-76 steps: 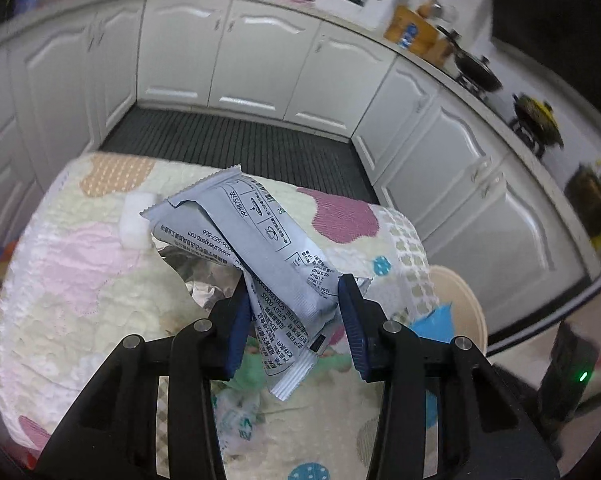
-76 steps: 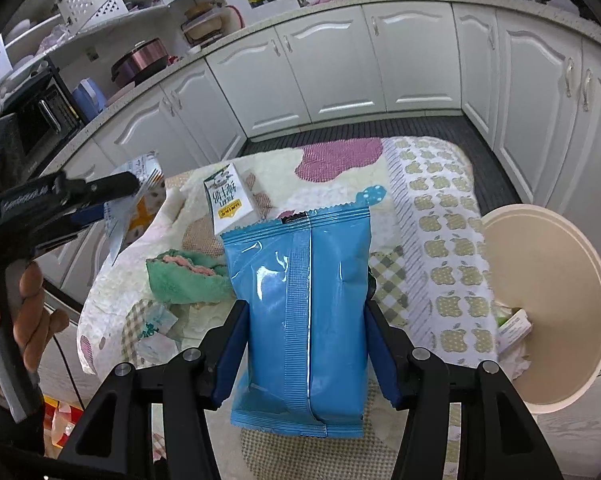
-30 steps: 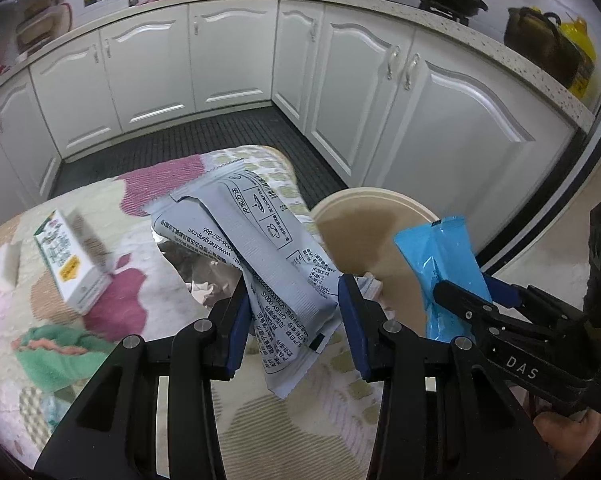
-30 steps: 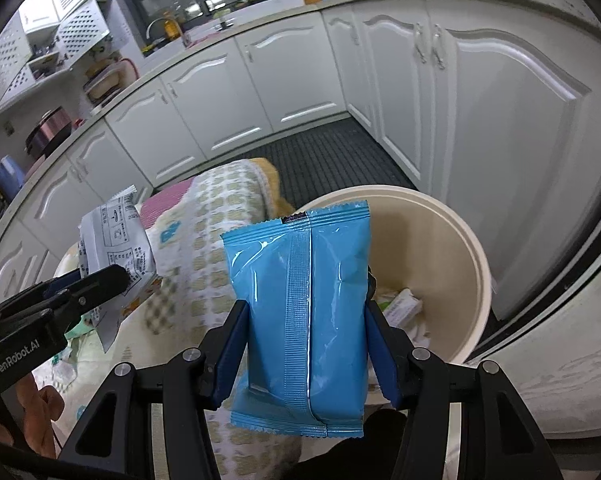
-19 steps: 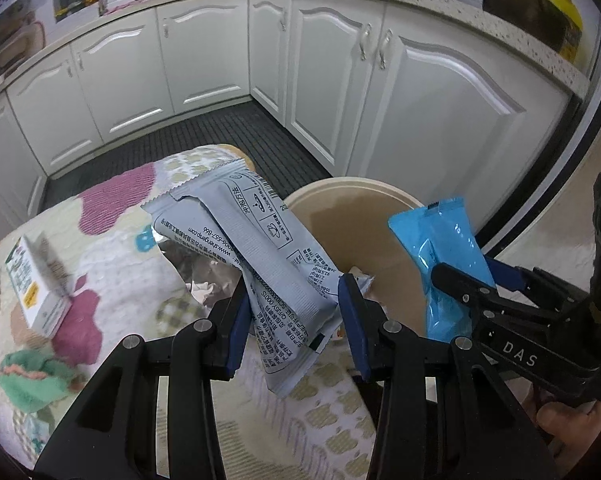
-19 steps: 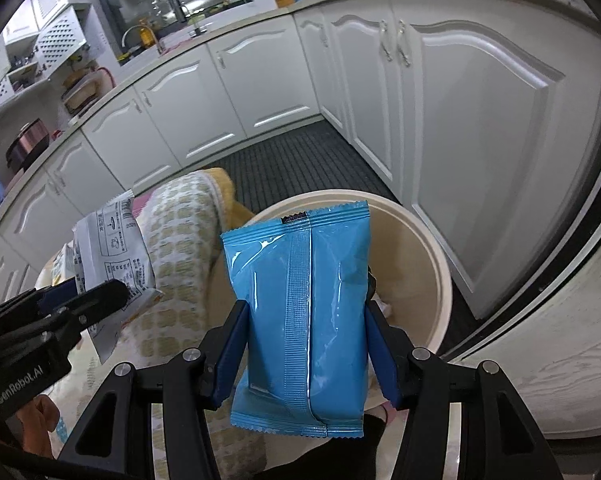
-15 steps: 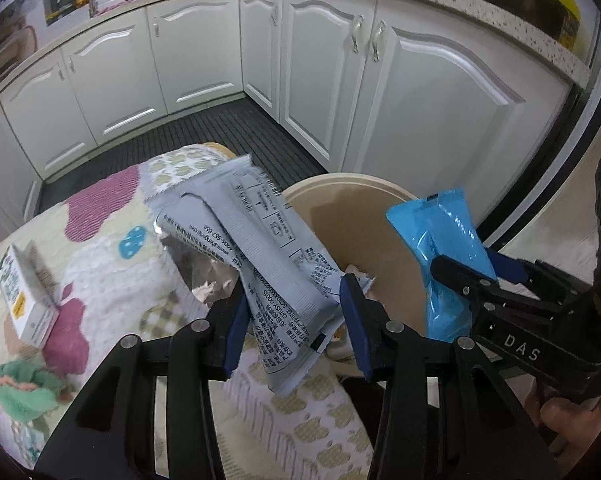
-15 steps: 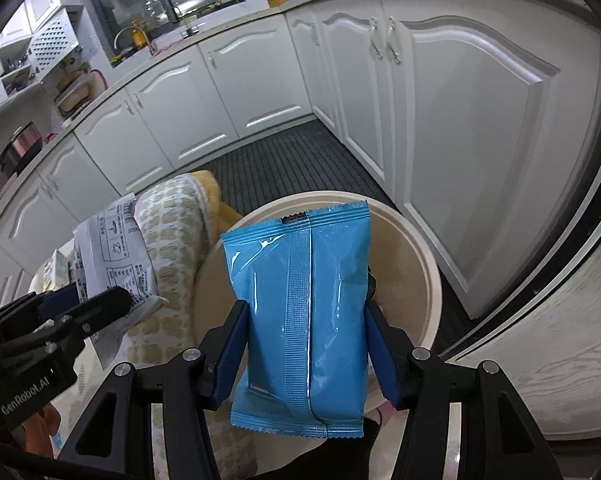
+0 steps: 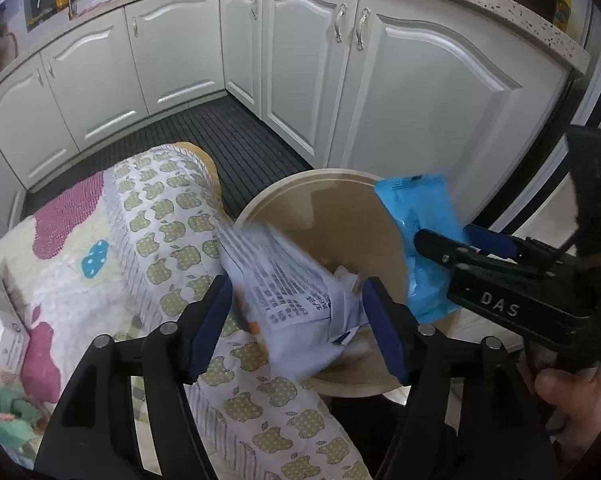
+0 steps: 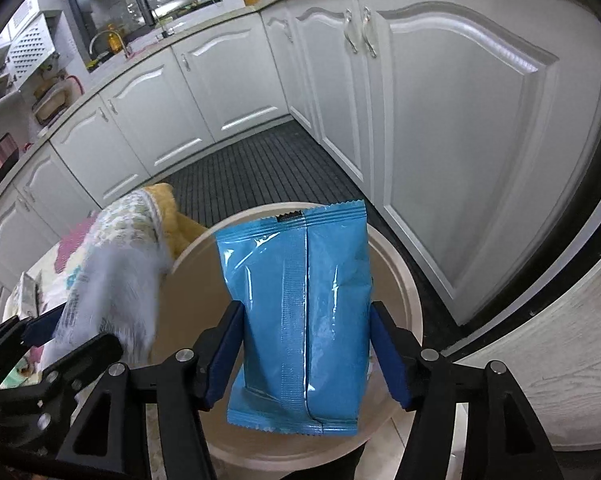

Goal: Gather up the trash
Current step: 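Carry the grey bag and blue packet over the beige bin and release both, then move both open grippers back over the table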

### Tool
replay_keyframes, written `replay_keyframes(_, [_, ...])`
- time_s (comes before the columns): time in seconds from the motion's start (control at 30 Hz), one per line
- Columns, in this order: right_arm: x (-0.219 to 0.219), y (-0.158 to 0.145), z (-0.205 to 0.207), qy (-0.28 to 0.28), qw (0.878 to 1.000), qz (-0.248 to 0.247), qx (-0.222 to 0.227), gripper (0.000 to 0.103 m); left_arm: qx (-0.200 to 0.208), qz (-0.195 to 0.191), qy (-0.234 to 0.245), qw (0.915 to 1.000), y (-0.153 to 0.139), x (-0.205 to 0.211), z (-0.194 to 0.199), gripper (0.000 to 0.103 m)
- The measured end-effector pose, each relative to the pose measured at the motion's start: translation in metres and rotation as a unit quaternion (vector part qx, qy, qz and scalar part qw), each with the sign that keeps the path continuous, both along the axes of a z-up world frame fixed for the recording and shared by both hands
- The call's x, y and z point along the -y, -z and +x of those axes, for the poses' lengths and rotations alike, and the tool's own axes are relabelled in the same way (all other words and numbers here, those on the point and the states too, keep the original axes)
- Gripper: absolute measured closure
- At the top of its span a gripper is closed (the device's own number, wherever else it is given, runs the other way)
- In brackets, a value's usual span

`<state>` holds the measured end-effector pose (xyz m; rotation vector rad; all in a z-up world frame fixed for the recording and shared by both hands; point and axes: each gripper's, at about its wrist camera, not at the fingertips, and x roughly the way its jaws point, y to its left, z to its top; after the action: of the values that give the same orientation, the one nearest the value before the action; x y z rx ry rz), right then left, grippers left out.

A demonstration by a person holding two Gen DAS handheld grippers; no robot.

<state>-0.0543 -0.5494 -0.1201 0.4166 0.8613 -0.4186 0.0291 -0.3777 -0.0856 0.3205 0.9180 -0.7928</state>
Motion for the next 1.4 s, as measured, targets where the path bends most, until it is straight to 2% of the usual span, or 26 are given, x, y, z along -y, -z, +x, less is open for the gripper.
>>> replay_keyframes(0.07, [0.001, 0.002, 0.002, 0.001, 1.000, 0.005, -0.003, 0.032, -0.003, 0.001, -0.004, 1.0000, 0.001, -0.001, 0.001, 0.035])
replay_keyframes(0.23, [-0.002, 0.005, 0.000, -0.001, 1.000, 0.010, -0.010, 0.031, -0.012, -0.003, -0.011, 0.9999, -0.002, -0.008, 0.004, 0.035])
replay_keyframes(0.73, [-0.036, -0.002, -0.011, -0.025, 1.000, -0.002, -0.012, 0.030, 0.010, -0.005, -0.051, 0.9986, -0.015, -0.045, -0.001, 0.035])
replay_keyframes(1.4, [-0.085, -0.029, -0.021, -0.053, 0.998, -0.046, -0.001, 0.029, 0.030, -0.016, -0.096, 0.9948, -0.035, -0.131, -0.008, 0.035])
